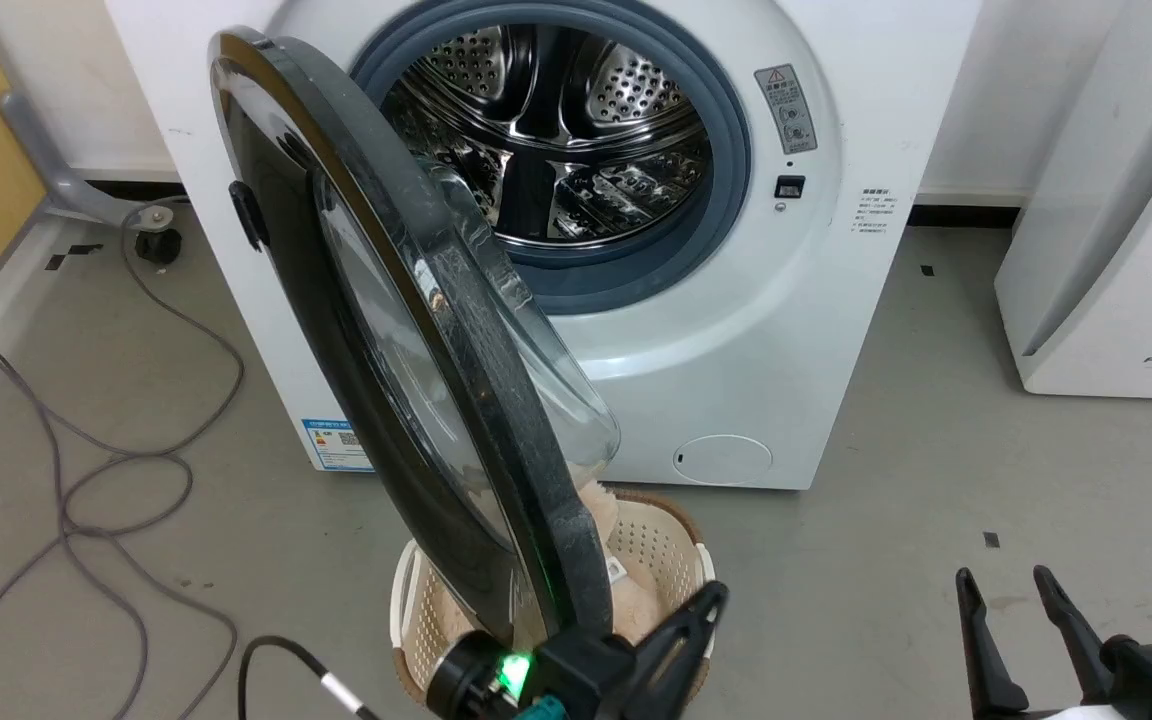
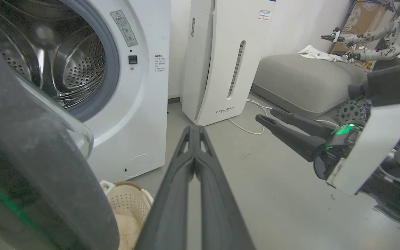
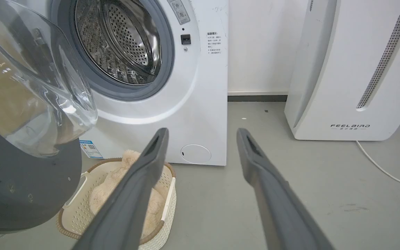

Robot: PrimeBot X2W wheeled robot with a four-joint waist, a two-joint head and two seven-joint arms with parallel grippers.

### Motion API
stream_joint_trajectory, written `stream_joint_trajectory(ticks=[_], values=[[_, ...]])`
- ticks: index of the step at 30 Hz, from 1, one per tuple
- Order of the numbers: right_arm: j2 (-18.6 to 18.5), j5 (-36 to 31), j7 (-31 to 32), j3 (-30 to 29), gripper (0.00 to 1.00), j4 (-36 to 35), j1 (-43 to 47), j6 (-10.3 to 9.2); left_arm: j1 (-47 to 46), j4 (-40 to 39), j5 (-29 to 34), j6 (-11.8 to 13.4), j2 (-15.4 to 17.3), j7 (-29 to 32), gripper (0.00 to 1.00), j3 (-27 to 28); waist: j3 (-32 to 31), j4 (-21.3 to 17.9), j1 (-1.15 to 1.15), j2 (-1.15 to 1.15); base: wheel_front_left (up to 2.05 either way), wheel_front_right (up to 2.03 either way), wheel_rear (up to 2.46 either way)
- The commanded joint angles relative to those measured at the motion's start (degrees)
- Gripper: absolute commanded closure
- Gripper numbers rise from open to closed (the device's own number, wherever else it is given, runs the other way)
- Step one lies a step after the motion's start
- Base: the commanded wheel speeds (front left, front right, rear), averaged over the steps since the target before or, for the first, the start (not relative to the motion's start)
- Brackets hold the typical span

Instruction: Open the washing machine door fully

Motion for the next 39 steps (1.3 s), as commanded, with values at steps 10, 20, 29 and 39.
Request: stream_joint_trajectory(ticks=[10, 20, 29, 39], values=[[0.21, -0.19, 0.20, 0.36, 0.00, 0.63, -0.10, 0.03, -5.50, 10.73, 0.11, 3.63, -1.69, -4.79, 1.00, 3.39, 0.12, -0.80, 0.00, 0.00, 0.00, 0.00, 0.00], [0.21, 0.13, 0.57, 0.05, 0.00, 0.62, 0.19, 0.03, -3.58, 12.55, -0.99, 6.38, -1.39, -6.92, 1.00, 5.53, -0.06, -0.23, 0.00, 0.00, 0.00, 0.00, 0.00], [0.22, 0.48, 0.59, -0.18, 0.00, 0.82, 0.34, 0.03, 1.89, 7.93, -2.35, 9.32, -0.23, -7.54, 1.00, 7.24, -0.31, 0.56, 0.00, 0.00, 0.00, 0.00, 0.00], [0.22, 0.69, 0.65, -0.39, 0.00, 1.18, 0.86, 0.03, 7.83, 0.27, -2.01, 13.12, 2.50, -6.63, 1.00, 8.95, -0.65, 3.67, 0.00, 0.00, 0.00, 0.00, 0.00]])
